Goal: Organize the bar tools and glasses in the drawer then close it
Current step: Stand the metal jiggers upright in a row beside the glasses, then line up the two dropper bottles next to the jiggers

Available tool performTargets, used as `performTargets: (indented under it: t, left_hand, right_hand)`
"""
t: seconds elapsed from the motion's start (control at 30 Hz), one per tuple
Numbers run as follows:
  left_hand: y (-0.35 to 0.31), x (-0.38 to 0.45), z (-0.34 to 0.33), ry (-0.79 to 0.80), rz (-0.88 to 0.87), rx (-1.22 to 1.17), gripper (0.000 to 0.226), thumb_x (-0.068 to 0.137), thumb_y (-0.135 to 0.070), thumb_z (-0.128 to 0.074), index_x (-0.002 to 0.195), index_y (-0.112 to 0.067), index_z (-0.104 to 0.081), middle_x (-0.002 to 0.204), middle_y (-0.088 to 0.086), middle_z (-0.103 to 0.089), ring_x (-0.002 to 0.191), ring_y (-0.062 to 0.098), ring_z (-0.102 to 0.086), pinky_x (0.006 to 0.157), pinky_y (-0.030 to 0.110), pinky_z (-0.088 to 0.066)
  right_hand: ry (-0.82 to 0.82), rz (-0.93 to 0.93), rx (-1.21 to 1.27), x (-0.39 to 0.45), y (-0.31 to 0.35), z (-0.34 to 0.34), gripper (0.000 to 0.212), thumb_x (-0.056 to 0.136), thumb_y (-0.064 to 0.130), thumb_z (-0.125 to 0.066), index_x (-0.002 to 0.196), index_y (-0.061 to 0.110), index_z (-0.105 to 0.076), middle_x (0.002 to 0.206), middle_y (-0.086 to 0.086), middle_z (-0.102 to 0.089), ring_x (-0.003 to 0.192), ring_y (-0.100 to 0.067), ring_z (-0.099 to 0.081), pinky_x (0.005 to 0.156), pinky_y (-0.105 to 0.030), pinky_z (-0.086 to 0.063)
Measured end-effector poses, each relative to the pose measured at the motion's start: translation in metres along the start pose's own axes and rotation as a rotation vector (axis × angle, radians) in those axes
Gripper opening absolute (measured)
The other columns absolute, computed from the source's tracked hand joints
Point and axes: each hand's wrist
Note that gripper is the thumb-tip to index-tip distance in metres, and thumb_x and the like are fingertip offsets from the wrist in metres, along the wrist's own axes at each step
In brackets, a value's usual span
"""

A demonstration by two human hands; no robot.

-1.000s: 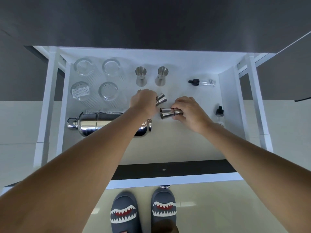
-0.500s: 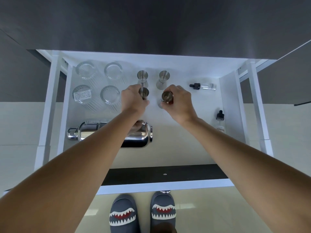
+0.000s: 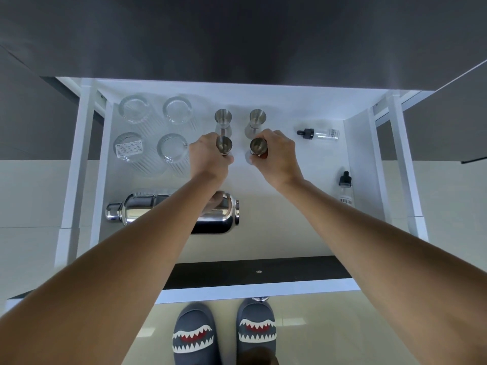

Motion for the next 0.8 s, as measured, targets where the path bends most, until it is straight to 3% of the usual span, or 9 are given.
performTargets:
  t: [0.13,0.2,0.3,0.4,0.5,0.57,0.7,0.8]
  left_hand:
    - [-0.005,-0.008,0.006,0.008,-0.013,0.027,0.045,0.075,-0.013,-0.078,0.115,-0.004,-0.059,0.11,0.012,-0.065,0.091,0.021,-0.053,0.072,0.019,-0.033]
    - [-0.011,-0.019,0.009,-0.054,-0.06,0.05,0.047,0.076,-0.002,-0.073,0.119,-0.003,-0.054,0.112,0.014,-0.062,0.093,0.023,-0.053,0.069,0.016,-0.03]
    - [-0.023,-0.043,0.012,-0.189,-0.251,0.044,0.044,0.077,0.01,-0.062,0.119,-0.003,-0.055,0.113,0.016,-0.058,0.091,0.024,-0.055,0.071,0.02,-0.04]
    - [-0.042,-0.065,0.005,-0.219,-0.508,0.028,0.042,0.08,0.008,-0.061,0.12,-0.003,-0.058,0.118,0.015,-0.057,0.104,0.029,-0.058,0.087,0.027,-0.048]
    - [-0.066,-0.069,-0.015,-0.064,-0.682,0.045,0.04,0.084,0.006,-0.056,0.123,-0.003,-0.058,0.122,0.014,-0.056,0.109,0.028,-0.057,0.087,0.03,-0.048]
    - [-0.08,-0.064,-0.033,0.052,-0.726,0.096,0.041,0.087,0.004,-0.053,0.127,-0.005,-0.054,0.127,0.011,-0.052,0.115,0.026,-0.053,0.087,0.033,-0.048]
    - [-0.096,-0.04,-0.072,0.225,-0.672,0.262,0.053,0.087,0.008,-0.047,0.137,-0.01,-0.042,0.142,0.006,-0.039,0.125,0.022,-0.041,0.088,0.039,-0.05]
    - [-0.1,-0.02,-0.093,0.311,-0.609,0.392,0.066,0.085,0.012,-0.046,0.145,-0.013,-0.032,0.158,0.006,-0.02,0.144,0.025,-0.021,0.104,0.039,-0.043]
  right_hand:
    - [0.077,0.006,0.023,-0.008,-0.002,0.012,0.037,0.077,0.005,-0.068,0.112,0.008,-0.057,0.104,-0.015,-0.06,0.083,-0.027,-0.058,0.074,-0.034,-0.05]
    - [0.1,-0.03,0.015,-0.016,-0.007,0.02,0.047,0.075,-0.005,-0.061,0.119,0.01,-0.052,0.113,-0.011,-0.057,0.083,-0.018,-0.053,0.073,-0.029,-0.048]
    - [0.017,-0.111,0.0,-0.029,-0.025,0.037,0.045,0.079,-0.009,-0.051,0.118,0.011,-0.053,0.114,-0.01,-0.057,0.088,-0.016,-0.053,0.073,-0.026,-0.044]
    - [-0.095,-0.221,-0.113,-0.042,-0.052,0.056,0.039,0.084,-0.003,-0.052,0.121,0.011,-0.051,0.118,-0.011,-0.054,0.11,-0.026,-0.05,0.08,-0.034,-0.048]
    - [-0.118,-0.323,-0.227,-0.051,-0.076,0.073,0.04,0.088,0.002,-0.056,0.126,0.01,-0.045,0.126,-0.016,-0.045,0.116,-0.032,-0.042,0.086,-0.039,-0.05]
    - [-0.104,-0.366,-0.248,-0.056,-0.087,0.078,0.041,0.088,0.0,-0.055,0.126,0.008,-0.042,0.125,-0.017,-0.043,0.111,-0.033,-0.046,0.082,-0.037,-0.051]
    - [-0.077,-0.419,-0.275,-0.062,-0.102,0.082,0.041,0.088,-0.004,-0.053,0.126,0.004,-0.038,0.115,-0.021,-0.05,0.098,-0.032,-0.055,0.067,-0.033,-0.047]
    - [0.003,-0.479,-0.27,-0.062,-0.113,0.083,0.038,0.088,-0.001,-0.054,0.122,0.002,-0.039,0.11,-0.023,-0.057,0.092,-0.033,-0.06,0.063,-0.032,-0.045]
Point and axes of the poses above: each hand's wrist, its own x-axis towards the middle knuckle, its own z-axis out of the back of the hand, y = z × x
